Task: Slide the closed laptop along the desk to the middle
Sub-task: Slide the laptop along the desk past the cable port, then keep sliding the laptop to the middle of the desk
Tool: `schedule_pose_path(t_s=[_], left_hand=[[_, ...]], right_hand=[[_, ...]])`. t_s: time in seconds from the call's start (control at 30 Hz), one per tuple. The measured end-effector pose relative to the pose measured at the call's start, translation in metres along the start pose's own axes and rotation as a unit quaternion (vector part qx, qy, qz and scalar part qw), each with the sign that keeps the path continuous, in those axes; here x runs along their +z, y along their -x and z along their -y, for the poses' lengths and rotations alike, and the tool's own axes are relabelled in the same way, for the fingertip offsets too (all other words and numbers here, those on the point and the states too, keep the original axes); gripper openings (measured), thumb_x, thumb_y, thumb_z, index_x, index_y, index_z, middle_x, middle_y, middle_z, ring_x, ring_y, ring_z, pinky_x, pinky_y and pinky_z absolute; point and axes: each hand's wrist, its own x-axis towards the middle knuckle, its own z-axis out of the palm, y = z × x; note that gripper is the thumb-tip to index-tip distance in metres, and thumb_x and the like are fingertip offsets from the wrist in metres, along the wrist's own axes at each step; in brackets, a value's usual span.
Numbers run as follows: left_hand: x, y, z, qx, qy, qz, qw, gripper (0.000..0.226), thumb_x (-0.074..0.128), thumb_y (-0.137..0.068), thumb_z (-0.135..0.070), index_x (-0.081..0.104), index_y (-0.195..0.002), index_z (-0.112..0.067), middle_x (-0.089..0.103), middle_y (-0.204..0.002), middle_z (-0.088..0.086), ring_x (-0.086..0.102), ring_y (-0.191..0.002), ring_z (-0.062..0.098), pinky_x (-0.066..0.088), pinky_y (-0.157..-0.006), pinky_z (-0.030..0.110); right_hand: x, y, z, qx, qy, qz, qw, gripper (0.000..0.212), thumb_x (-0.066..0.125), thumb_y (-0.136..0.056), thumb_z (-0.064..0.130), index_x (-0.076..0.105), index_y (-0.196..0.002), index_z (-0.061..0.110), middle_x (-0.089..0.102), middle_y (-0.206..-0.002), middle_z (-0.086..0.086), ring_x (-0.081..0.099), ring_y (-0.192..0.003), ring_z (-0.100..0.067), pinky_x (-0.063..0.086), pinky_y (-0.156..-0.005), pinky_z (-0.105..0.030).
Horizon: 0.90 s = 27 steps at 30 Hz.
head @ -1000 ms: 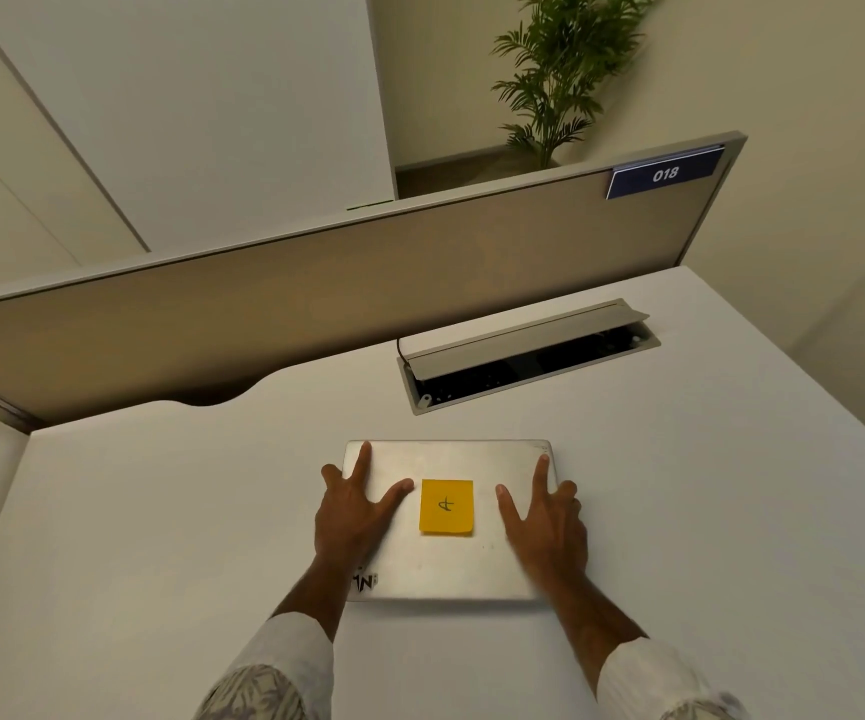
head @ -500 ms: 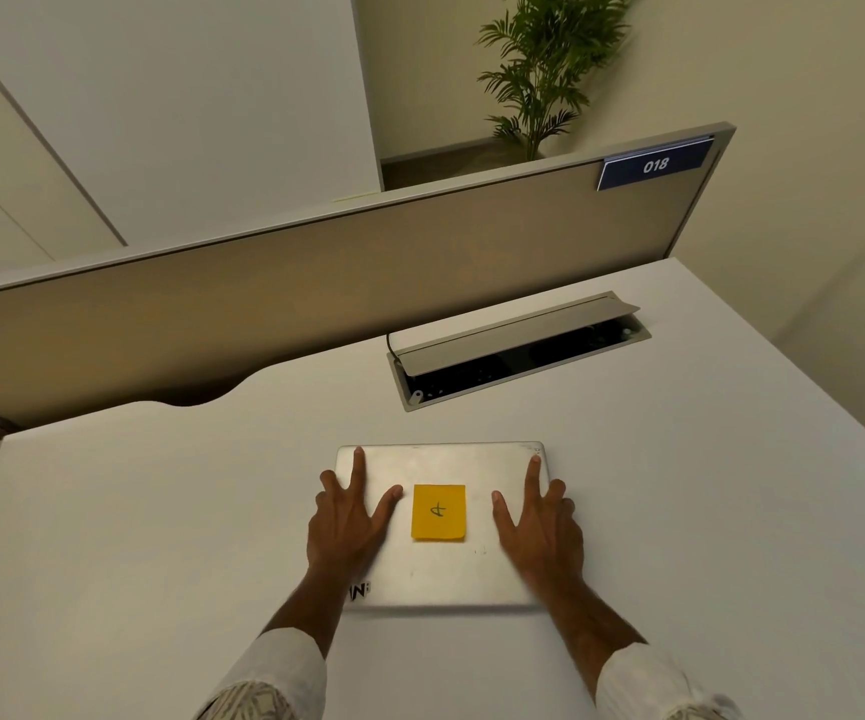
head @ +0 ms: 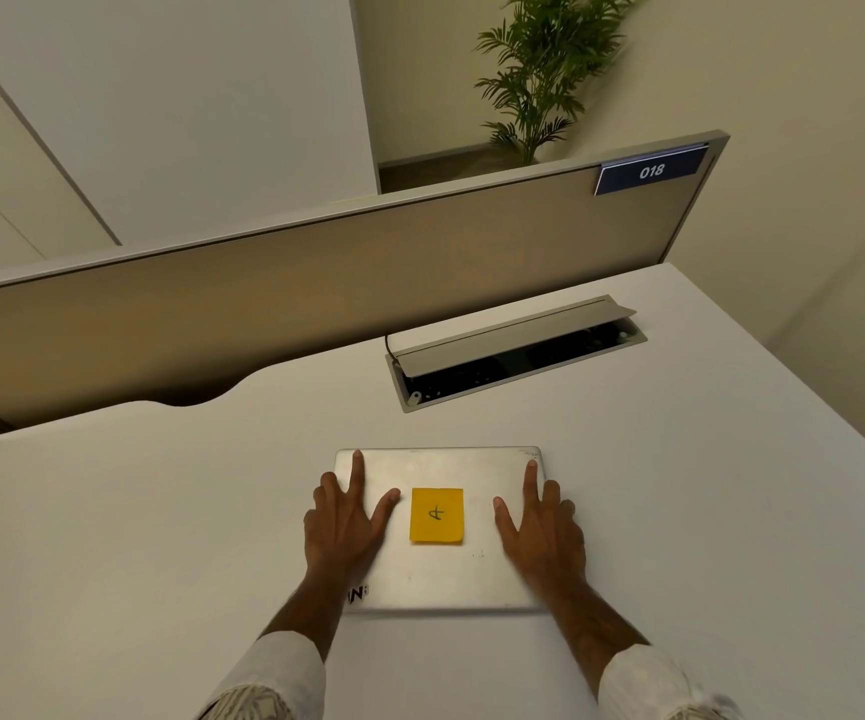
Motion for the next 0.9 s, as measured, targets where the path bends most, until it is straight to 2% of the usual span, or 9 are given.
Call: schedule_pose_path(t_s=[0.37,0.7,0.83,0.9], left_hand=[[-0.0009,0.0035,-0.0061,-0.017,0.002,-0.009,1.0,0.087,0.016,-0.092,-0.081,0.004,-0.163,-0.032,0.042,-0.133,0.008,0.051,-0.112,0.023,0.052,-0.083,0.037],[0.0045,0.0063,-0.0058,-0.022,-0.017,-0.006,1.0,0.08,0.017,-0.096,-0.074,0.005,-0.162,-0.031,0.044,-0.133,0.008,0.05,-0.111,0.024,0.052,-0.084,0.039],[0.002,0.0061,-0.0093,-0.026,-0.051,-0.015,0.998,0.089,0.004,-0.091,-0.08,0.011,-0.163,-0.028,0.047,-0.129,0.009,0.05,-0.106,0.024,0.046,-0.085,0.038],[0.0023,0.0099,-0.0097,-0.029,-0.066,-0.005,0.997,0.094,0.0,-0.087,-0.082,0.008,-0.163,-0.028,0.043,-0.14,0.011,0.049,-0.114,0.027,0.044,-0.093,0.041]], right_hand=[[0.005,0.0005,0.0045,0.015,0.016,-0.008,1.0,0.081,0.026,-0.094,0.066,0.01,-0.157,0.018,0.051,-0.127,-0.01,0.053,-0.1,-0.021,0.054,-0.071,-0.033],[0.0057,0.0013,0.005,0.013,0.033,0.0,0.999,0.081,0.024,-0.094,0.067,0.009,-0.157,0.019,0.05,-0.127,-0.01,0.053,-0.1,-0.02,0.055,-0.071,-0.033],[0.0063,-0.0002,0.003,0.023,0.043,-0.006,0.999,0.081,0.023,-0.093,0.068,0.013,-0.157,0.02,0.052,-0.124,-0.01,0.054,-0.096,-0.021,0.052,-0.074,-0.036],[0.0059,0.0008,0.0022,0.028,0.047,-0.009,0.998,0.081,0.019,-0.092,0.069,0.018,-0.156,0.019,0.052,-0.125,-0.012,0.054,-0.095,-0.023,0.051,-0.075,-0.038]])
